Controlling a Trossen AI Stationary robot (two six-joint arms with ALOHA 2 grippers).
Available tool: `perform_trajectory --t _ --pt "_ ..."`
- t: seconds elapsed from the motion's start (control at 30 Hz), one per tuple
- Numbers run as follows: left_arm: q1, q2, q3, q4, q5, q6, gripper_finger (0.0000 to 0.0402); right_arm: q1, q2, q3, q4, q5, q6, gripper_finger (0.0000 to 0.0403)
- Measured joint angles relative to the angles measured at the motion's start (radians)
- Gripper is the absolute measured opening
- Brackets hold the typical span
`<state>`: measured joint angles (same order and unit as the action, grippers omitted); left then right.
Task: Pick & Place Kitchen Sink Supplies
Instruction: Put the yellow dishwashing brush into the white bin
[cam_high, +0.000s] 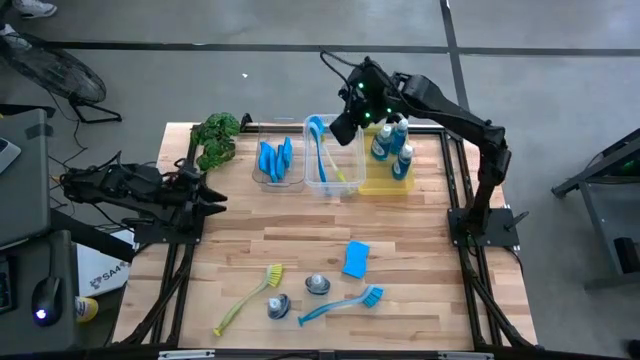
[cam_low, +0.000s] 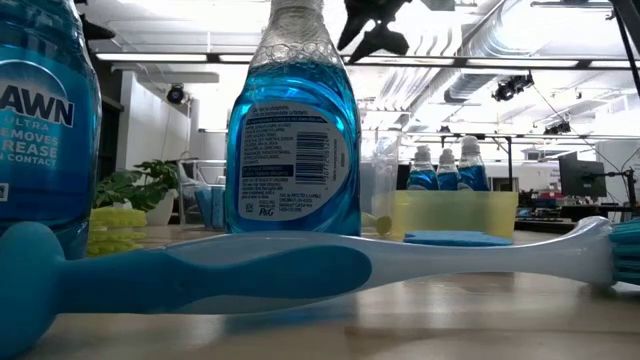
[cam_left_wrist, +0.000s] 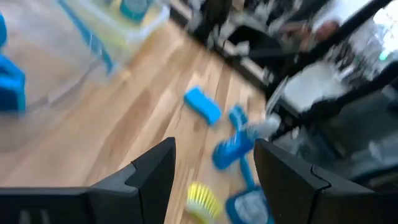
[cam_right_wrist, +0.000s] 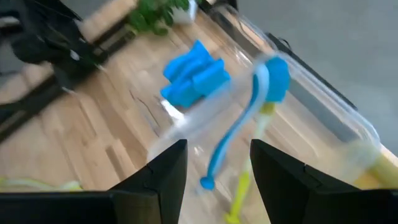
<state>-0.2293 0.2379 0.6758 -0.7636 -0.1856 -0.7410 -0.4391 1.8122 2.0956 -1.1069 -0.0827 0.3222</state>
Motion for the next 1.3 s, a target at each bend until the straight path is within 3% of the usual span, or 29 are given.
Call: perform_trajectory --t 0.3,0.63,0.73,1.03,1.3 --pt "0.0 0.17 -0.001 -0.089 0.173 -0.029 0.0214 0.118 -0.009 0.0 -0.204 0.202 0.078 0.0169" --pt "-0.004 0.39 -0.001 -0.113 0.286 -0.142 0.0214 0.221 -0.047 -0.059 -0.288 0.29 0.046 0.0169" --pt "-0.042 0.445 -0.001 -0.095 0.272 -0.203 0.0214 0.235 -0.13 -0.196 -0.196 0.281 0.033 0.0169" --pt "-0.234 0.64 0.0 0.059 0.17 -0.466 0.0214 0.277 -0.519 -0.785 0.24 0.203 0.073 0.0169" --pt "-0.392 0.891 0.0 0.224 0.168 -0.736 0.0214 0.342 -0.773 -1.095 0.431 0.17 0.107 0.0169"
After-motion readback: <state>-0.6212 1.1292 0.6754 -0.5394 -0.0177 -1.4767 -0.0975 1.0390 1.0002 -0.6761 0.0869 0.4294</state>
